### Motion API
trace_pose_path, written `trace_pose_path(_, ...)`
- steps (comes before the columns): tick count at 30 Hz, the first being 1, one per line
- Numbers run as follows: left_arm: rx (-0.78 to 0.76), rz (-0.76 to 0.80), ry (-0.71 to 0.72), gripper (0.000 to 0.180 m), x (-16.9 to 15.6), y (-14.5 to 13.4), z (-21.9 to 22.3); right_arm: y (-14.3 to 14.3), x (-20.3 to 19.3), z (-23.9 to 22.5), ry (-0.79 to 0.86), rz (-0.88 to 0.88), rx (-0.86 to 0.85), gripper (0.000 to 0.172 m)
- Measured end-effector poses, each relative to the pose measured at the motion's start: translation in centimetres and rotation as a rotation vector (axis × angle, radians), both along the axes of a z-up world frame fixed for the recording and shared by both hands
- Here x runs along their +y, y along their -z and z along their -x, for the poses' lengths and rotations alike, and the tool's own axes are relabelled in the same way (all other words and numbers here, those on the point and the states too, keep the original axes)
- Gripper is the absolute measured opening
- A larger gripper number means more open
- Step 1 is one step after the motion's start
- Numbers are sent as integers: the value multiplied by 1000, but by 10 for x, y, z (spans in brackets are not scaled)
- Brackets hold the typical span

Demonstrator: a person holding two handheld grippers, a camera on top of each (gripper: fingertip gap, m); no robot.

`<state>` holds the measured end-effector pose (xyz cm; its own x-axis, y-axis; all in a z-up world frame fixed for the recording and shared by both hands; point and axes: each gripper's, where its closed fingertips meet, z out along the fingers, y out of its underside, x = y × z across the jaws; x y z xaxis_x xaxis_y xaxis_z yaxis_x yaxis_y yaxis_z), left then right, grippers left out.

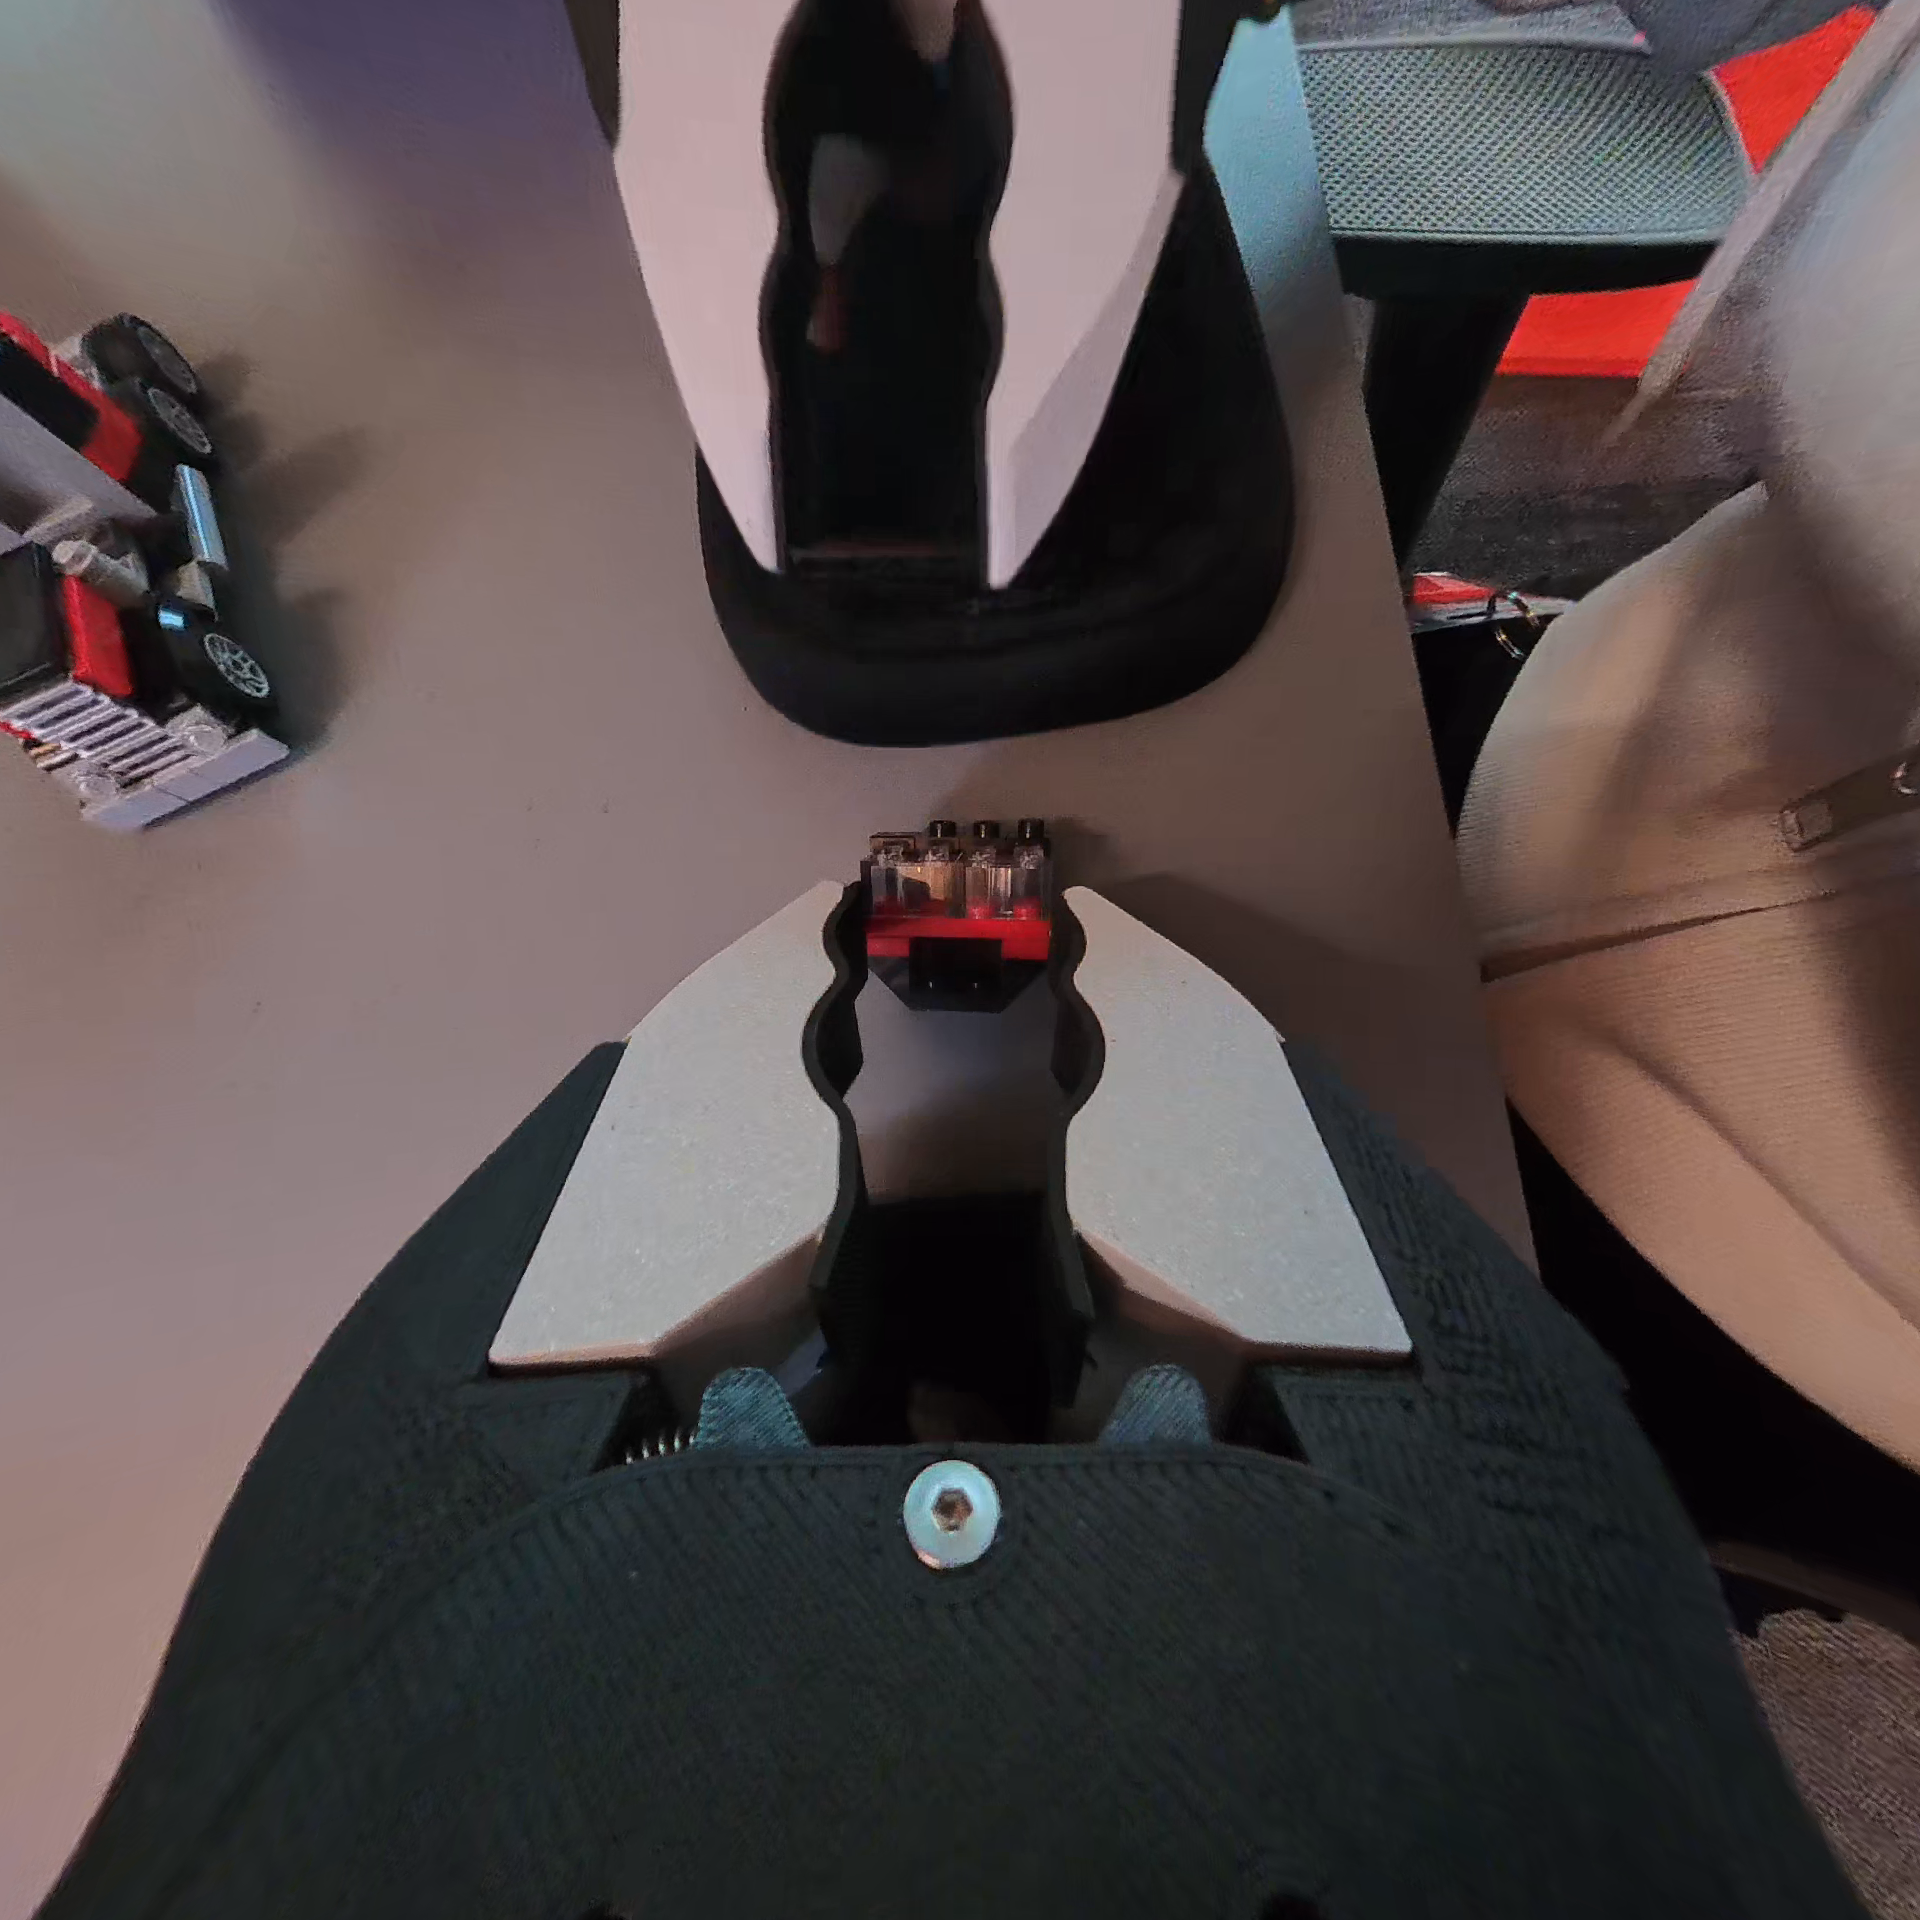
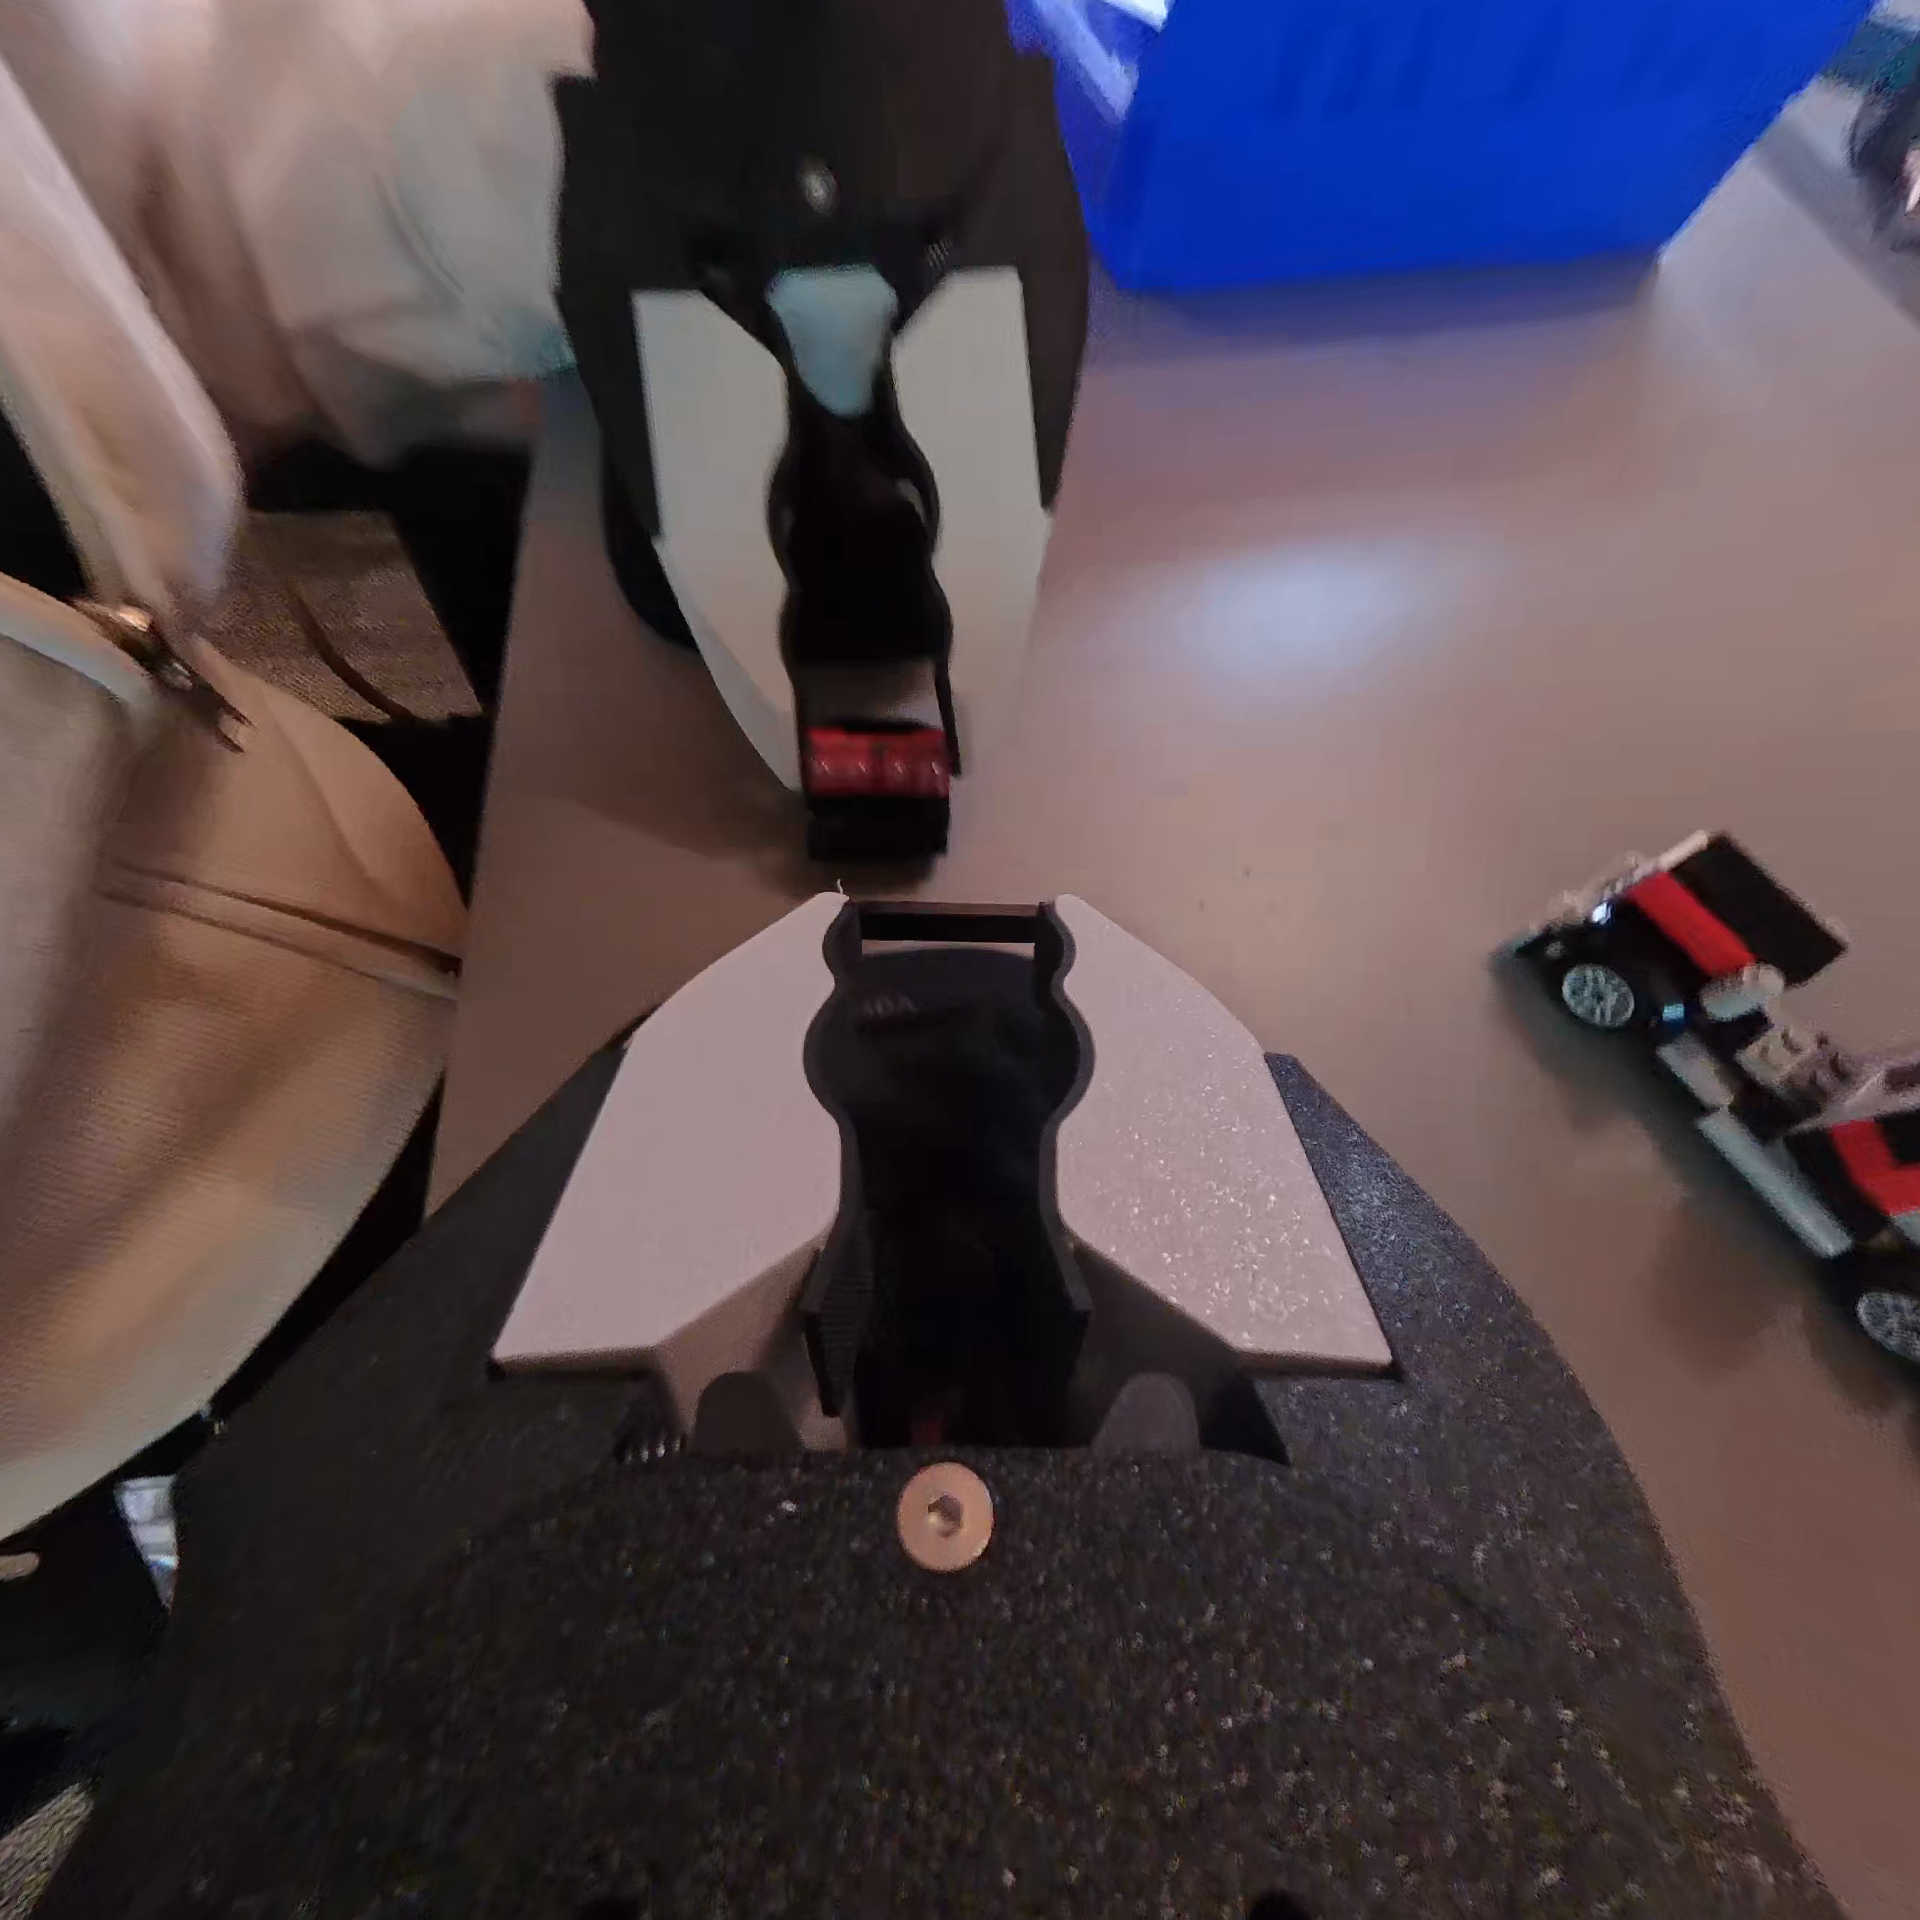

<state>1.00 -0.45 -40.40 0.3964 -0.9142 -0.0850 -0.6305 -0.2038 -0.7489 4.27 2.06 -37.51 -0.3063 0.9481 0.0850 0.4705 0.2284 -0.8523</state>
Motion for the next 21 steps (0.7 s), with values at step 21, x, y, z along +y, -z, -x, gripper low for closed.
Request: trace_pose_path(21,11,-33,-15,34,2,0,1,20,25,-30,86,-100,-327,33)
